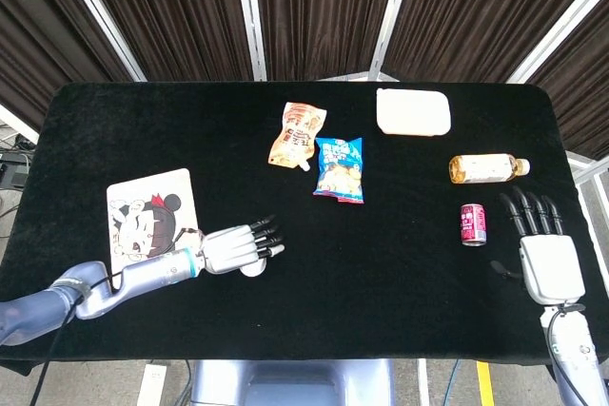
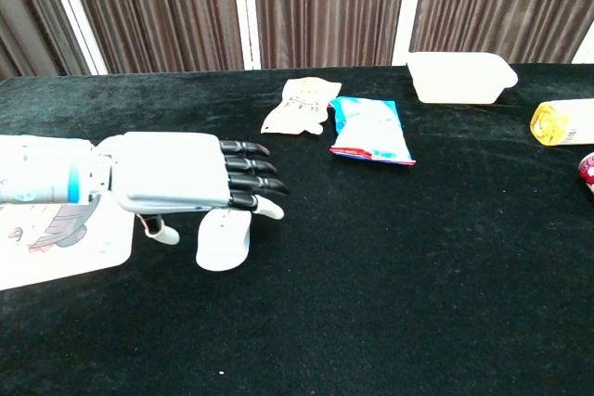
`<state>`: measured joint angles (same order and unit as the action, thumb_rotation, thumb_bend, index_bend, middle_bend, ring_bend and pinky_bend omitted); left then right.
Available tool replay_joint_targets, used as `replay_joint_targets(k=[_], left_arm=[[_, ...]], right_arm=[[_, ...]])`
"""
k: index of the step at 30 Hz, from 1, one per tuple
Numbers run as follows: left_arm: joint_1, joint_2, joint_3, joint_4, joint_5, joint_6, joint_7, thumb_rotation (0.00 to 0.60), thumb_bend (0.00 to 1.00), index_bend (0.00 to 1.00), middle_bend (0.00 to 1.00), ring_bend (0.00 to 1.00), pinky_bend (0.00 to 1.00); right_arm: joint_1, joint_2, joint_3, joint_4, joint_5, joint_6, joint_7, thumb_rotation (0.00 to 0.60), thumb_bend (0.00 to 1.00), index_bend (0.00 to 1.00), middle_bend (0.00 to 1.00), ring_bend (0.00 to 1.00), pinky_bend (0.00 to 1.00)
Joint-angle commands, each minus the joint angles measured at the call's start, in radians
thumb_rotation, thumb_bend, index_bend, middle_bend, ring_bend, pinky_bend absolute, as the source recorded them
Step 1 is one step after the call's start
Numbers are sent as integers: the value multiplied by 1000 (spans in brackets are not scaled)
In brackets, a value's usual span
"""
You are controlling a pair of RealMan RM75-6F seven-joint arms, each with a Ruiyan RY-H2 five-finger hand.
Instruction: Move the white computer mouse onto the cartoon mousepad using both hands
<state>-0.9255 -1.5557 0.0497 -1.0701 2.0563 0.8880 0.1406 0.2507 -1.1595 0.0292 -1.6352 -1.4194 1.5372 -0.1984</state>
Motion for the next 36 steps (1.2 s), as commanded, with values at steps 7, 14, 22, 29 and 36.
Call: replay_joint_targets(k=[7, 14, 22, 29, 36], left_arm=[[-64, -52, 33, 34, -6, -23, -6, 600, 148, 201, 73, 85, 73], [-79, -99, 56, 63, -24, -14, 7, 600, 208, 598, 460, 413, 293], [-81, -73, 85, 72, -27, 68, -3, 600, 215, 684, 491, 441, 342], [-44, 49, 101, 9, -48, 167, 14, 600, 214, 685, 490, 439, 342], [78, 183, 185, 38, -72, 295, -53, 600, 212, 680, 484, 434, 342]], right_arm=[[-9, -4, 21, 16, 11, -27, 7, 600, 0, 0, 0, 0, 0], [-18, -2, 32, 13, 4, -39, 16, 600, 0, 0, 0, 0, 0], [-25, -3, 36, 8, -17, -50, 16, 600, 0, 0, 0, 0, 0], [-30, -8, 36, 2, -32, -61, 1, 600, 0, 0, 0, 0, 0], [-33, -20, 32, -8, -42, -77, -29, 600, 0, 0, 0, 0, 0]])
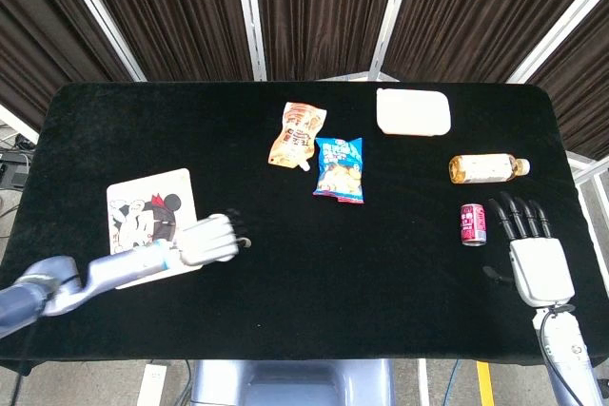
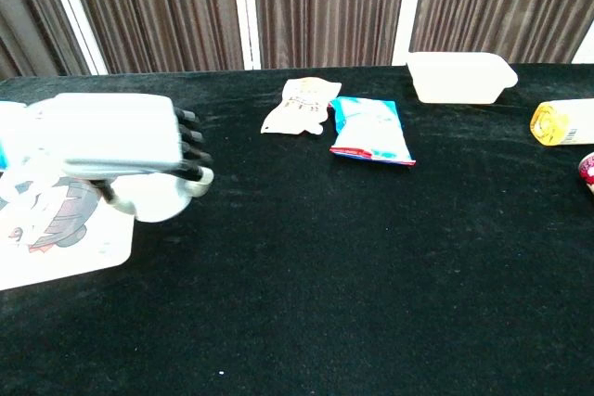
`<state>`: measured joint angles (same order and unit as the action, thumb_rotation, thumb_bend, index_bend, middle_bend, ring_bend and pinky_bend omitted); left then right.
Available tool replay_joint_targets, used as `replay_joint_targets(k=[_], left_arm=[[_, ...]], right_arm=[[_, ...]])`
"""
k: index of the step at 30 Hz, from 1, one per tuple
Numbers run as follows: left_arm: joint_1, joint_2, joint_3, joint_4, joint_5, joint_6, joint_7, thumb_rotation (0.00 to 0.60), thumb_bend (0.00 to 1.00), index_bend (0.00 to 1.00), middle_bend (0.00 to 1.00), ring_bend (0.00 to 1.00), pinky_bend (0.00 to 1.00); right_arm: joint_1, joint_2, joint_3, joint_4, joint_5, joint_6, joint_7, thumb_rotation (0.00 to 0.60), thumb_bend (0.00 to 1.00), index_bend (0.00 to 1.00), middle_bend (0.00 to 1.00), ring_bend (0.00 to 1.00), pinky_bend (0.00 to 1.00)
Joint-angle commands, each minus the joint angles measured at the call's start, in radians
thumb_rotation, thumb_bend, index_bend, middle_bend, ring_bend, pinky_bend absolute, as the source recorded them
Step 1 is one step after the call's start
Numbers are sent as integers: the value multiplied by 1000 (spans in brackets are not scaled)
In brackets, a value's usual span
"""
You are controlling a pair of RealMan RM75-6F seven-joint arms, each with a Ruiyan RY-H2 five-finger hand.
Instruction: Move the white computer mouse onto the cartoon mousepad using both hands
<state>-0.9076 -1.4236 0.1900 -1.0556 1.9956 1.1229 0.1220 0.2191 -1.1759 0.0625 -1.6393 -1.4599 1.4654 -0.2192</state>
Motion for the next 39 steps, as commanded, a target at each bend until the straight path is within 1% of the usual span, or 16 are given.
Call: replay_joint_targets(k=[1, 4, 8, 11, 16, 18, 20, 21, 23, 24, 25, 27, 31, 34, 36, 39], left_arm=[[97, 73, 62, 44, -19, 91, -46, 600, 213, 679, 482, 433, 342], [148, 85, 80, 107, -33, 135, -84, 600, 214, 676, 480, 432, 342], [178, 70, 92, 186, -42, 147, -123, 600, 213, 676, 478, 431, 342], [189, 45, 101, 246, -38, 143, -143, 600, 212, 674, 476, 429, 341], [190, -13, 108, 348, -27, 134, -171, 600, 215, 638, 469, 426, 336], [187, -28, 114, 378, -19, 132, -178, 600, 215, 636, 467, 425, 331], [184, -44, 121, 405, -8, 132, -182, 600, 213, 612, 447, 413, 318], [183, -57, 125, 424, -3, 129, -185, 600, 204, 559, 403, 384, 297], [181, -80, 133, 468, 10, 134, -174, 600, 149, 378, 241, 262, 216], [182, -86, 137, 485, 14, 133, -166, 600, 100, 232, 124, 158, 148], [182, -93, 142, 500, 19, 132, -158, 600, 60, 108, 43, 69, 78], [182, -97, 147, 515, 25, 140, -145, 600, 23, 6, 0, 3, 12], [185, -84, 147, 522, 32, 195, -125, 600, 1, 0, 0, 0, 0], [199, -57, 135, 508, 20, 242, -104, 600, 0, 0, 0, 0, 0], [218, -32, 112, 482, -6, 280, -95, 600, 0, 0, 0, 0, 0], [269, 13, 50, 400, -93, 328, -96, 600, 0, 0, 0, 0, 0]], right_arm=[[-1, -8, -3, -6, -4, -7, -15, 600, 0, 0, 0, 0, 0], [-3, -16, -4, -10, -6, -11, -33, 600, 0, 0, 0, 0, 0], [-3, -22, -3, -13, -9, -14, -48, 600, 0, 0, 0, 0, 0], [-3, -26, -2, -15, -10, -16, -58, 600, 0, 0, 0, 0, 0], [1, -40, 3, -14, -9, -21, -84, 600, 0, 0, 0, 0, 0], [2, -44, 5, -14, -6, -25, -89, 600, 0, 0, 0, 0, 0], [3, -47, 7, -11, 0, -30, -93, 600, 0, 0, 0, 0, 0], [3, -48, 9, -8, 5, -32, -95, 600, 0, 0, 0, 0, 0], [2, -47, 13, -6, 9, -33, -94, 600, 0, 0, 0, 0, 0], [1, -47, 15, -5, 9, -32, -95, 600, 0, 0, 0, 0, 0], [0, -47, 17, -3, 9, -29, -100, 600, 0, 0, 0, 0, 0], [-1, -47, 20, -2, 8, -25, -107, 600, 0, 0, 0, 0, 0], [-4, -44, 20, -7, 3, -22, -104, 600, 0, 0, 0, 0, 0], [-6, -41, 18, -13, -5, -21, -100, 600, 0, 0, 0, 0, 0], [-8, -37, 16, -18, -13, -19, -96, 600, 0, 0, 0, 0, 0], [-13, -30, 13, -25, -28, -11, -88, 600, 0, 0, 0, 0, 0]])
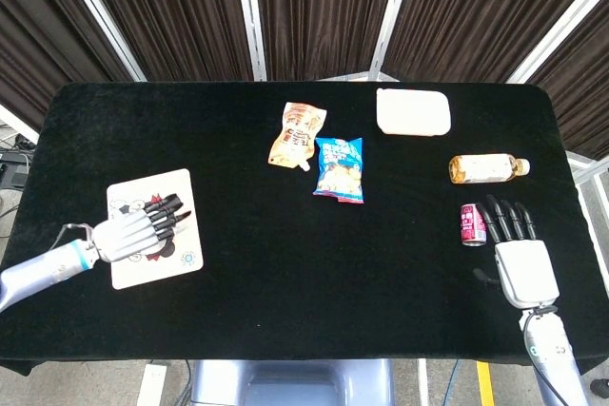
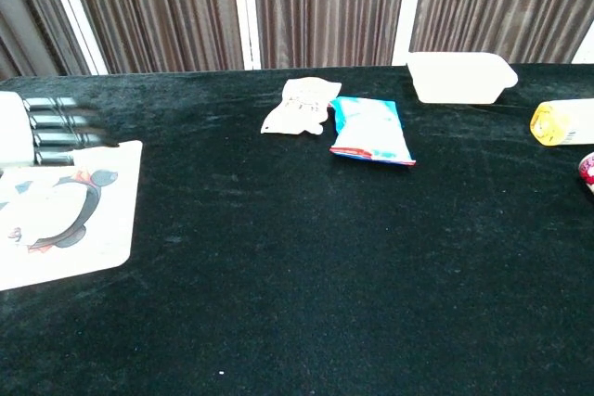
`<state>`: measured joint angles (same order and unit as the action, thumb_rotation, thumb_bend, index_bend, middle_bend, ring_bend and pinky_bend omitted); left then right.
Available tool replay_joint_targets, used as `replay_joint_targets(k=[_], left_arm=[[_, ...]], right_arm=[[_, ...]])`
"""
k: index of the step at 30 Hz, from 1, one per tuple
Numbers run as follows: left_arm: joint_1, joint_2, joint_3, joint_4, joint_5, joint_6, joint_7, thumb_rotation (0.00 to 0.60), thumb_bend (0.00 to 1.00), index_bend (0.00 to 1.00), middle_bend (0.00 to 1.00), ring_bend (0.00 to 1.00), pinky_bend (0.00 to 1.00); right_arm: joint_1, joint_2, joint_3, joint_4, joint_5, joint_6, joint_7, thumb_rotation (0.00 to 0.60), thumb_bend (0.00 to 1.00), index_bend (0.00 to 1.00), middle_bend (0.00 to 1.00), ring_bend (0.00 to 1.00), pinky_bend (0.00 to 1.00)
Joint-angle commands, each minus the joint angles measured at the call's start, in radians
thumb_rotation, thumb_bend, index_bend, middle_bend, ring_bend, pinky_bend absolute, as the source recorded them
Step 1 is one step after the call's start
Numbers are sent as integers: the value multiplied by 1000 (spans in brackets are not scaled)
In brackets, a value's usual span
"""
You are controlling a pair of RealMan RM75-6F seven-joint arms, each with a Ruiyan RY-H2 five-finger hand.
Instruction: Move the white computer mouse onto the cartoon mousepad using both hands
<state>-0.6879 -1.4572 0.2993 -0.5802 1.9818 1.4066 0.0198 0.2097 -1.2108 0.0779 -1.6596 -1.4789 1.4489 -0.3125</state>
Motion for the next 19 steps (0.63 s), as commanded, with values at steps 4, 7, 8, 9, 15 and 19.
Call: replay_joint_targets(k=[4, 7, 8, 9, 15, 19], left_arm=[[182, 134, -224, -386, -348, 90, 5, 600, 0, 0, 0, 0, 0], [270, 226, -285, -685, -493, 122, 95, 600, 0, 0, 0, 0, 0], [298, 248, -298, -764, -542, 130, 128, 600, 0, 0, 0, 0, 0], [327, 264, -314, -838, -592, 147, 162, 600, 0, 0, 0, 0, 0], [441, 300, -338, -1055, -715, 233, 213, 600, 0, 0, 0, 0, 0], [499, 314, -315, -1109, -726, 251, 187, 600, 0, 0, 0, 0, 0]], right_arm=[[-11, 15, -6, -4, -33, 24, -2, 600, 0, 0, 0, 0, 0], [-15, 20, -8, -5, -49, 35, 1, 600, 0, 0, 0, 0, 0], [-16, 21, -9, -6, -53, 37, 1, 600, 0, 0, 0, 0, 0], [-17, 23, -11, -6, -58, 38, 3, 600, 0, 0, 0, 0, 0], [-24, 32, -22, -8, -93, 50, 10, 600, 0, 0, 0, 0, 0], [-29, 41, -30, -12, -113, 58, 29, 600, 0, 0, 0, 0, 0]])
